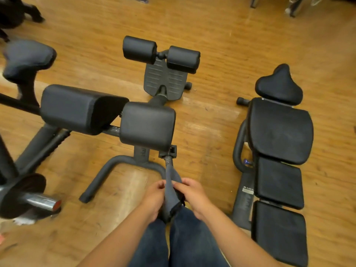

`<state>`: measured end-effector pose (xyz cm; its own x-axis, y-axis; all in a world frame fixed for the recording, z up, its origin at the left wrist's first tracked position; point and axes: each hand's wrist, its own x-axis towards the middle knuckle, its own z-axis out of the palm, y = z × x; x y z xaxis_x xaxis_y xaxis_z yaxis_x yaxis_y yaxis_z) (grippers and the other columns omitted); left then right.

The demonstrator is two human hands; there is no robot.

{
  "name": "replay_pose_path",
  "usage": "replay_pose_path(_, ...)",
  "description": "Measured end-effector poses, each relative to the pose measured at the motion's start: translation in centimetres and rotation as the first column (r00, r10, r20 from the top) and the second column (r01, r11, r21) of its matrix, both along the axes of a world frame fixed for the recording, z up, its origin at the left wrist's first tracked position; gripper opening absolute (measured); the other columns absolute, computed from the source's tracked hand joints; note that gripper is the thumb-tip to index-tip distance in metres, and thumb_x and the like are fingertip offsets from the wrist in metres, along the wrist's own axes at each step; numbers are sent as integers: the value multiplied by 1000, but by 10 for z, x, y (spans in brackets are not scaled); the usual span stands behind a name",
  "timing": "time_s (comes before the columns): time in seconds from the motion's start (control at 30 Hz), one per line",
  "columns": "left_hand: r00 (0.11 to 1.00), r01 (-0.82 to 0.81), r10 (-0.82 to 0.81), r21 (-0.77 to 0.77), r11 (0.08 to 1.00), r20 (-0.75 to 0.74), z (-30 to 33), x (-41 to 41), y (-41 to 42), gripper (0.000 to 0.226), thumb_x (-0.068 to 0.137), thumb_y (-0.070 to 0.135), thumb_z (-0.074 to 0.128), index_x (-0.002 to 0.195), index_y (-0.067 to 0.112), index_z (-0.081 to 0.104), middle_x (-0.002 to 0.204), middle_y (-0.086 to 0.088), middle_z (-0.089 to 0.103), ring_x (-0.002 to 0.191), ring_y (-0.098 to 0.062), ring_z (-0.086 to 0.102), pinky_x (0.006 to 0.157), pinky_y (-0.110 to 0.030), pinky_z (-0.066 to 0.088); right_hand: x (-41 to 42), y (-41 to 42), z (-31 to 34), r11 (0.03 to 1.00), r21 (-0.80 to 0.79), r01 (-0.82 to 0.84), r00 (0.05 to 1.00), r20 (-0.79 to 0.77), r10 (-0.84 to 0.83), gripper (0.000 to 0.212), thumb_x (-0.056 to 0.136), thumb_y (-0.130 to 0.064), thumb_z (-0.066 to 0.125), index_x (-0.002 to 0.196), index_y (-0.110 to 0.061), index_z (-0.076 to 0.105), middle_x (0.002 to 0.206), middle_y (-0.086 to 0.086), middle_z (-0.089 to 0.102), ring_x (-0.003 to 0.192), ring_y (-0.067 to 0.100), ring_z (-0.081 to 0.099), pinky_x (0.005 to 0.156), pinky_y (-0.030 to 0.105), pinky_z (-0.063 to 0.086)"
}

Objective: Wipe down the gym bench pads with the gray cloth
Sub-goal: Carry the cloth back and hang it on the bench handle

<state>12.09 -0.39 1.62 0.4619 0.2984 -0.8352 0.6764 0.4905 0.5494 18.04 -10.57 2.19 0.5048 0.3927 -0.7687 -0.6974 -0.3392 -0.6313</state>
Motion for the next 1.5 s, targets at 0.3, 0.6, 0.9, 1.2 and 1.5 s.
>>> replay_pose_path(0.3,996,54,-62,118,992,66,-35,10,12,12,89,14,55,90,2,58,74,-6,62,68,-13,58,61,-26,47,2,22,-41,981,-124,152,948,300,-109,10,80,-10,68,78,-17,61,79,3,68,75,13,63,62,22,49)
replay_pose_path(0.6,983,90,-118,194,977,139,-53,13,29,6,93,13,50,87,12,53,81,-4,58,77,-14,54,70,-28,45,20,27,-64,999,-32,-11,995,-95,8,19,86,-3,56,95,-16,65,99,10,70,99,24,64,90,41,50)
replay_pose_path(0.9,999,51,-52,-223,973,4,-47,7,37,26,96,32,44,112,18,60,104,-7,67,98,-19,61,87,-35,48,29,31,-55,999,45,-17,1000,-20,17,23,76,-1,65,97,-11,64,98,12,70,99,28,64,90,46,50)
replay_pose_path(1.2,955,141,-146,37,989,259,-50,3,44,33,89,4,53,115,22,64,107,-1,71,103,-17,64,90,-37,51,16,40,-52,999,-49,23,980,197,-13,62,73,-3,73,122,-28,46,111,-10,58,101,5,56,78,21,50)
replay_pose_path(1.5,951,227,-253,157,961,175,-62,2,67,14,86,-2,53,81,8,61,76,2,63,70,-3,59,60,-13,46,30,24,-67,964,-237,122,968,243,-62,7,80,-13,69,84,-12,63,78,4,66,71,13,61,54,24,49)
